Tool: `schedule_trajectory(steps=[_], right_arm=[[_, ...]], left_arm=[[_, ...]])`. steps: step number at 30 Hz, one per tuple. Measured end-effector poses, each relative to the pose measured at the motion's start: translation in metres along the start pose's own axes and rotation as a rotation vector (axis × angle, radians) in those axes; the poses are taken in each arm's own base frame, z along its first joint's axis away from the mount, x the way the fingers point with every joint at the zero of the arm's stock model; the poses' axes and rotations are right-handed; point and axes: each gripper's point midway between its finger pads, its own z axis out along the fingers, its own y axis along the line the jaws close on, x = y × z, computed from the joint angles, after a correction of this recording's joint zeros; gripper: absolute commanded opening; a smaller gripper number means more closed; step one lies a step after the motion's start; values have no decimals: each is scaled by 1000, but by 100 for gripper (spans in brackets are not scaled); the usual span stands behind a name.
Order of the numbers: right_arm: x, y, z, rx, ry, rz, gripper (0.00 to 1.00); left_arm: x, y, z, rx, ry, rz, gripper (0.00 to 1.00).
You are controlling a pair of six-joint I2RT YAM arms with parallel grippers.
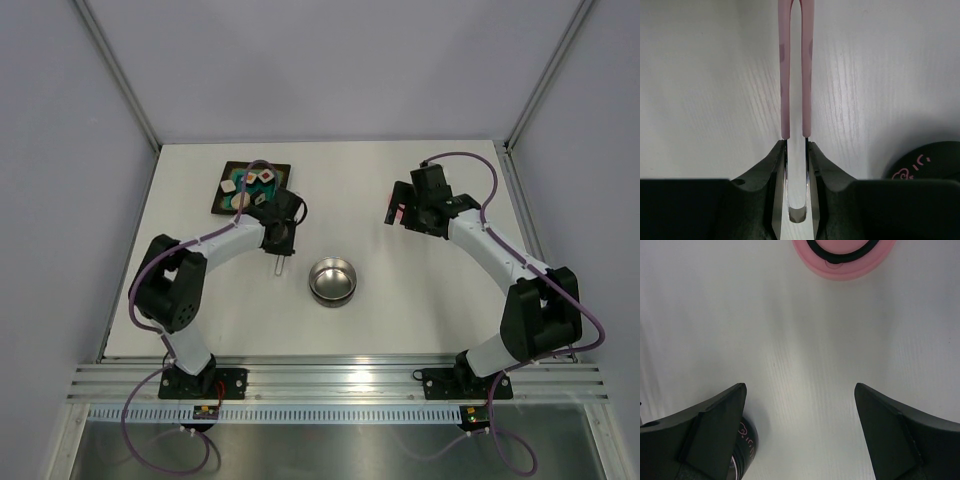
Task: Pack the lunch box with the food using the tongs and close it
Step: Place the clamp at the center of the board, then pick up the clamp at the center of the board.
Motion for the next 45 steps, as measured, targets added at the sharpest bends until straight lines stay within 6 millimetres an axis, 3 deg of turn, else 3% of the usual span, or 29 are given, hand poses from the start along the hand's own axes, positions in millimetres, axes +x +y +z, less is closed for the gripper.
schedule_trajectory(steps=[5, 9, 15, 24, 36, 45], right_arm=[[2, -1, -2, 0, 1, -1, 98], [5, -3, -1, 2, 4, -1, 98], [8, -4, 1, 4, 10, -2, 98], [12, -6, 1, 8, 16, -3, 98], [14, -4, 0, -6, 24, -3, 98], [14, -4, 0, -7, 24, -3, 98]], left_arm=[[19, -6, 16, 2, 7, -1, 28], [17, -11, 20, 12, -17, -8, 43], [16, -12, 31, 10, -20, -10, 51], [18, -14, 38, 7, -18, -34, 87], [18, -14, 39, -34, -94, -89, 90], [22, -12, 37, -60, -140, -125, 79]])
